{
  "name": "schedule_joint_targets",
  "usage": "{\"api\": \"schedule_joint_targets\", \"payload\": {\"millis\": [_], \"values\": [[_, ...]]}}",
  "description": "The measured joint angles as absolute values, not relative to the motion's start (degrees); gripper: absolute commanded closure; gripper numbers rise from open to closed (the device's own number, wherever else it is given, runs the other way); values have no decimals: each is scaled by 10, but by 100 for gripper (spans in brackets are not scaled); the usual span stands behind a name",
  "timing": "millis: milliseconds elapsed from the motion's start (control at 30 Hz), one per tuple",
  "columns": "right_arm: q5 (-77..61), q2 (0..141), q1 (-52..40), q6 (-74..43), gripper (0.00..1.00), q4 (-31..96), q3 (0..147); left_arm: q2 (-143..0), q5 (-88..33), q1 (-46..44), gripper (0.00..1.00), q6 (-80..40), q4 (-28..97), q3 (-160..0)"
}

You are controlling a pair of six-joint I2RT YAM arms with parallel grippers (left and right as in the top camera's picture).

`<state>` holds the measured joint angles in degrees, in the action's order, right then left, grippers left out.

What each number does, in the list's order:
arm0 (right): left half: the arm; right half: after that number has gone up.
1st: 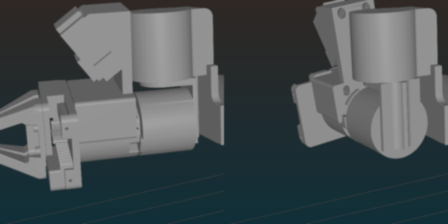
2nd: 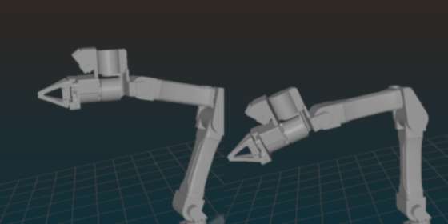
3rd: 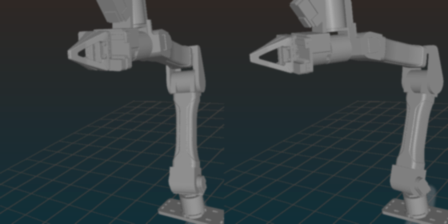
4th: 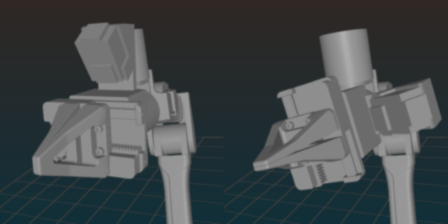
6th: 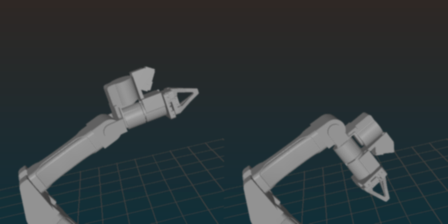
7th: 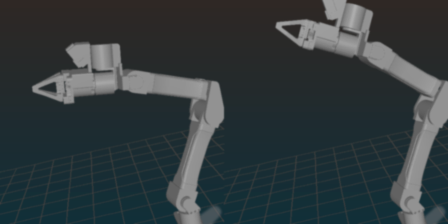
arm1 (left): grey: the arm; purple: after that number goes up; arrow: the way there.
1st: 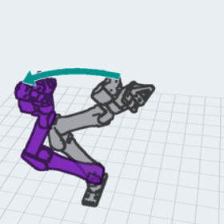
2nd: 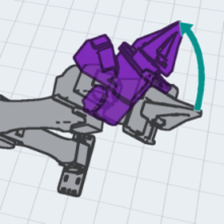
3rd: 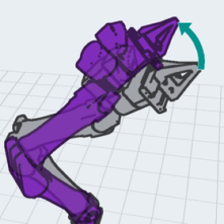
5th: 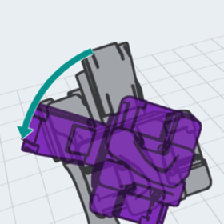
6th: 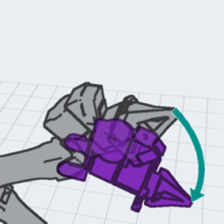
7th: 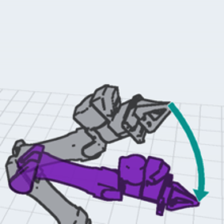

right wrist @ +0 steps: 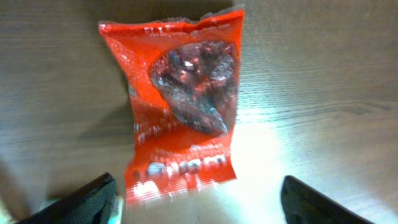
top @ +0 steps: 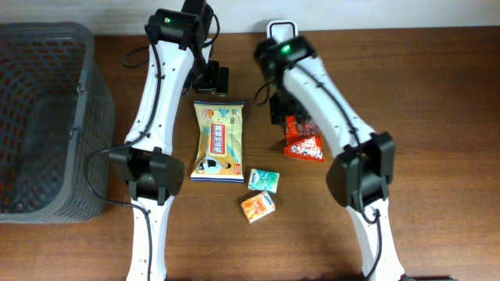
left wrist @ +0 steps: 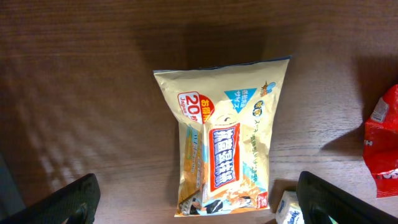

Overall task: Scan the item barcode
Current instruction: 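Lift the jerky bag up to the white scanner face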

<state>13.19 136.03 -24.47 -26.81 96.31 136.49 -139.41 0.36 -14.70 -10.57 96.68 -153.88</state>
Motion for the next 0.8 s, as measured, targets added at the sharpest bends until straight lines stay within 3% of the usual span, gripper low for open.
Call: {"api": "schedule_joint_targets", "payload": {"millis": [133,233,433,533,667,800], "values": [[24,1359,-177,-200,7,970,1408,-1394,4,-147,1,-106,967,-1539],[-59,1359,-138,-128,9,965,1371,-1394,3,-147,1,-106,967,-1539],[-104,1360,-124,-89,45,886,1236,-1394,4,-147,1,-106,966,-1539],[-109,1360,-125,-84,47,827,1168,-1394,4,-147,1,-106,966,-1539],[-115,1359,-125,-81,74,782,1126,-1394,4,-147,1,-106,967,-1539],[-123,1349,-125,-82,91,771,1121,-1394,4,-147,1,-106,966,-1539]]}}
